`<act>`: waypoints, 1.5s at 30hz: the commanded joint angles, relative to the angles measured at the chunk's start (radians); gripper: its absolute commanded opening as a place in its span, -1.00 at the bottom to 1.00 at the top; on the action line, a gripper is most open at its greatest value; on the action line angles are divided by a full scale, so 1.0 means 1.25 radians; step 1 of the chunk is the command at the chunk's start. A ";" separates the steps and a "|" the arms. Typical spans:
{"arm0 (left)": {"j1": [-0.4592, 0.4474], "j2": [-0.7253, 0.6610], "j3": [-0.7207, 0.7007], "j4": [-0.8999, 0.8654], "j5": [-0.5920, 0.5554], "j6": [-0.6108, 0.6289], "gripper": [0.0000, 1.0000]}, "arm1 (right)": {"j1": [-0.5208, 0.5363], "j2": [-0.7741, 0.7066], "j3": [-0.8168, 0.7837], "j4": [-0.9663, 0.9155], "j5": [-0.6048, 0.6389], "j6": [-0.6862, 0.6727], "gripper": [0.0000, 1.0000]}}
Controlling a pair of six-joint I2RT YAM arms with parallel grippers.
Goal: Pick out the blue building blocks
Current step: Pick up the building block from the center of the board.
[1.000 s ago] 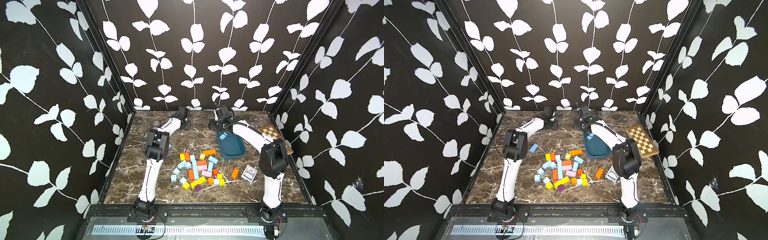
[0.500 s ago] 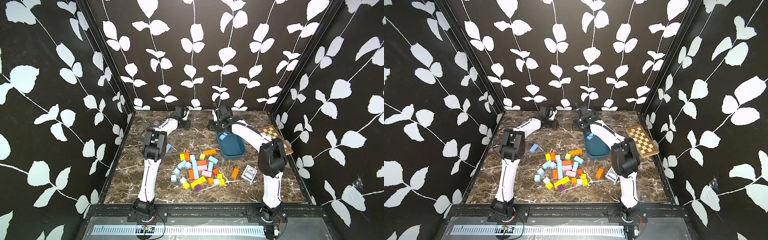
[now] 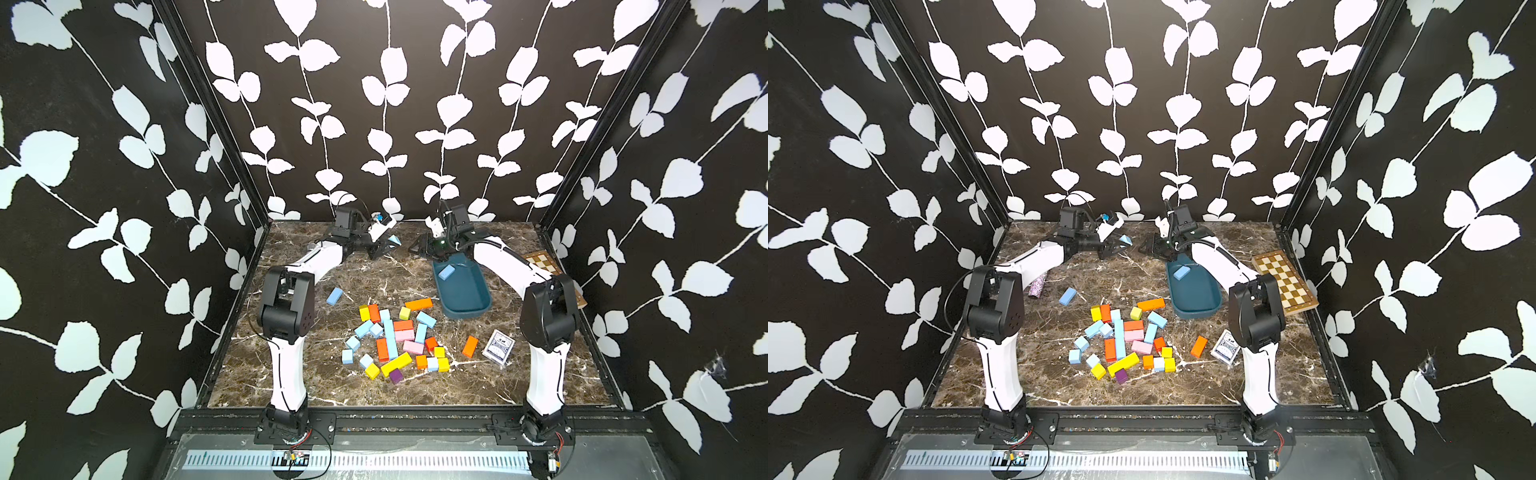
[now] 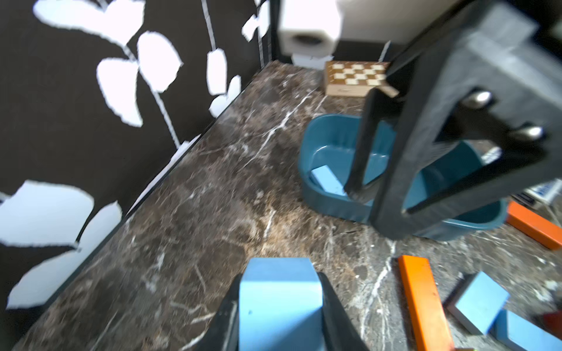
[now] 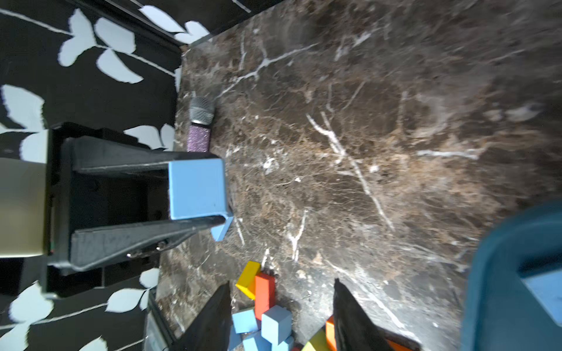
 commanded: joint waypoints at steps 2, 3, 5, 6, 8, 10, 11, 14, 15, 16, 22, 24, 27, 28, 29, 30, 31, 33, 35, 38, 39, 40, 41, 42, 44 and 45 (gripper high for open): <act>0.004 -0.035 -0.021 -0.013 0.096 0.131 -0.74 | 0.004 -0.040 -0.037 0.059 -0.096 0.025 0.11; 0.002 -0.036 -0.020 -0.027 0.097 0.150 -0.74 | 0.005 -0.043 -0.040 0.068 -0.100 0.029 0.11; 0.002 -0.039 -0.019 -0.046 0.094 0.174 -0.74 | 0.006 -0.041 -0.039 0.083 -0.112 0.039 0.11; 0.002 -0.039 -0.019 -0.048 0.093 0.178 -0.74 | 0.008 -0.038 -0.036 0.090 -0.118 0.044 0.12; 0.001 -0.039 -0.019 -0.054 0.094 0.185 -0.74 | 0.009 -0.032 -0.028 0.100 -0.125 0.052 0.12; -0.001 -0.041 -0.021 -0.070 0.099 0.210 -0.74 | 0.010 -0.025 -0.020 0.100 -0.127 0.053 0.13; -0.003 -0.044 -0.022 -0.082 0.100 0.224 -0.74 | 0.010 -0.023 -0.018 0.104 -0.128 0.054 0.13; -0.009 -0.049 -0.027 -0.098 0.106 0.247 -0.74 | 0.010 -0.016 -0.009 0.109 -0.127 0.054 0.13; -0.009 -0.052 -0.028 -0.099 0.109 0.247 -0.74 | 0.010 -0.013 -0.003 0.105 -0.125 0.052 0.13; -0.010 -0.054 -0.031 -0.099 0.111 0.246 -0.74 | 0.010 -0.009 0.001 0.102 -0.124 0.050 0.13; -0.014 -0.060 -0.034 -0.096 0.122 0.240 -0.73 | 0.017 0.010 0.024 0.092 -0.128 0.043 0.12; -0.015 -0.060 -0.035 -0.088 0.125 0.228 -0.73 | 0.021 0.018 0.026 0.085 -0.133 0.036 0.12; -0.017 -0.060 -0.035 -0.078 0.130 0.213 -0.73 | 0.024 0.025 0.028 0.076 -0.132 0.028 0.12; -0.018 -0.061 -0.036 -0.078 0.133 0.213 -0.73 | 0.024 0.028 0.029 0.073 -0.132 0.027 0.12; -0.020 -0.062 -0.037 -0.077 0.135 0.211 -0.73 | 0.024 0.030 0.029 0.074 -0.131 0.025 0.12; -0.020 -0.065 -0.038 -0.075 0.137 0.211 -0.72 | 0.024 0.034 0.031 0.073 -0.131 0.025 0.12; -0.020 -0.065 -0.039 -0.073 0.140 0.210 -0.73 | 0.024 0.037 0.034 0.072 -0.131 0.023 0.12; -0.023 -0.066 -0.042 -0.065 0.141 0.203 -0.72 | 0.024 0.044 0.040 0.071 -0.130 0.021 0.11; -0.023 -0.069 -0.044 -0.056 0.143 0.193 -0.73 | 0.024 0.050 0.046 0.071 -0.131 0.019 0.08; -0.023 -0.074 -0.049 -0.040 0.145 0.184 -0.72 | 0.023 0.059 0.052 0.076 -0.138 0.019 -0.03; -0.023 -0.075 -0.049 -0.035 0.144 0.179 -0.72 | 0.024 0.061 0.054 0.080 -0.141 0.020 -0.11; -0.023 -0.075 -0.050 -0.031 0.146 0.177 -0.72 | 0.024 0.062 0.055 0.081 -0.144 0.021 -0.20; -0.025 -0.076 -0.051 -0.028 0.145 0.176 -0.72 | 0.024 0.063 0.056 0.082 -0.149 0.022 -0.28; -0.025 -0.077 -0.051 -0.026 0.146 0.174 -0.71 | 0.023 0.063 0.057 0.084 -0.151 0.020 -0.36; -0.025 -0.076 -0.051 -0.021 0.144 0.173 -0.68 | 0.023 0.061 0.054 0.085 -0.154 0.015 -0.50; -0.026 -0.078 -0.052 -0.018 0.142 0.173 -0.63 | 0.023 0.057 0.052 0.085 -0.151 0.010 -0.56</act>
